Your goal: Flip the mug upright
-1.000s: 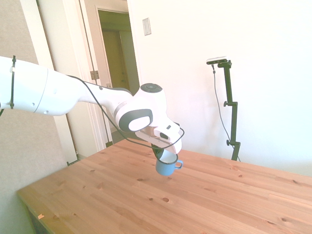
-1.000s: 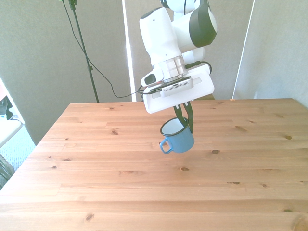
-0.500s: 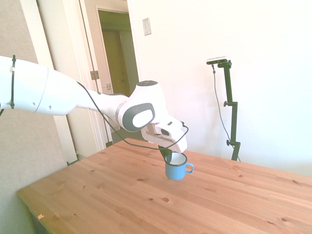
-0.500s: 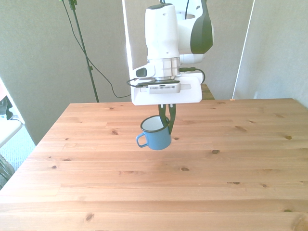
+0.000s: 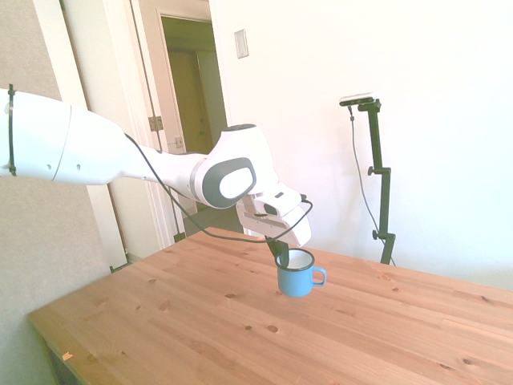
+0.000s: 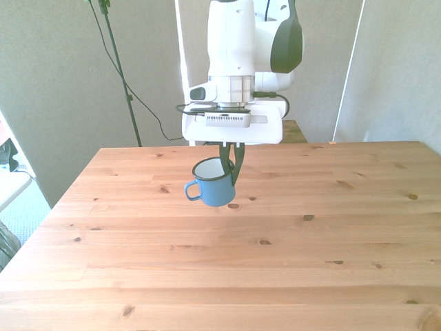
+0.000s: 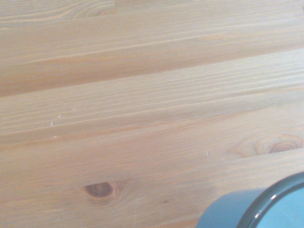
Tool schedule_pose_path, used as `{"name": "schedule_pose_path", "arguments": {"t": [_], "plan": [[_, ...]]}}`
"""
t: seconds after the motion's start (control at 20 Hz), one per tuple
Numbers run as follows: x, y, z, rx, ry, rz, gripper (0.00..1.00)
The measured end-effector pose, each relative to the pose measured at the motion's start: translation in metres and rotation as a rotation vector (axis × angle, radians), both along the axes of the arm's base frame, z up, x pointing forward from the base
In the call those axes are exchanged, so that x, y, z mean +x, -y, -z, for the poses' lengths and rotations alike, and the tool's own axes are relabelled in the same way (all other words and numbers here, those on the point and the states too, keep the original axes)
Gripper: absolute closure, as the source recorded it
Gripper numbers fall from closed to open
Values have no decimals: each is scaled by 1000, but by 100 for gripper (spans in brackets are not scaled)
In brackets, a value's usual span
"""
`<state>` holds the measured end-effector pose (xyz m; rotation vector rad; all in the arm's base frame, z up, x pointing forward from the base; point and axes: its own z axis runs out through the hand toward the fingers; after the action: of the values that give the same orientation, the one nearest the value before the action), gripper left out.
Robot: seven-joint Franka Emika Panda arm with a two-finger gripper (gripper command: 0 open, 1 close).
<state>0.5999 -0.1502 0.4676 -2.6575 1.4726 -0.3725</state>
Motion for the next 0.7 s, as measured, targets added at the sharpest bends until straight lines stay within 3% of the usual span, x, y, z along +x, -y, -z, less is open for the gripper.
{"name": "schedule_pose_path", "arguments": {"t": [0.7], "plan": [[57, 10, 59, 19, -39, 20, 100]]}}
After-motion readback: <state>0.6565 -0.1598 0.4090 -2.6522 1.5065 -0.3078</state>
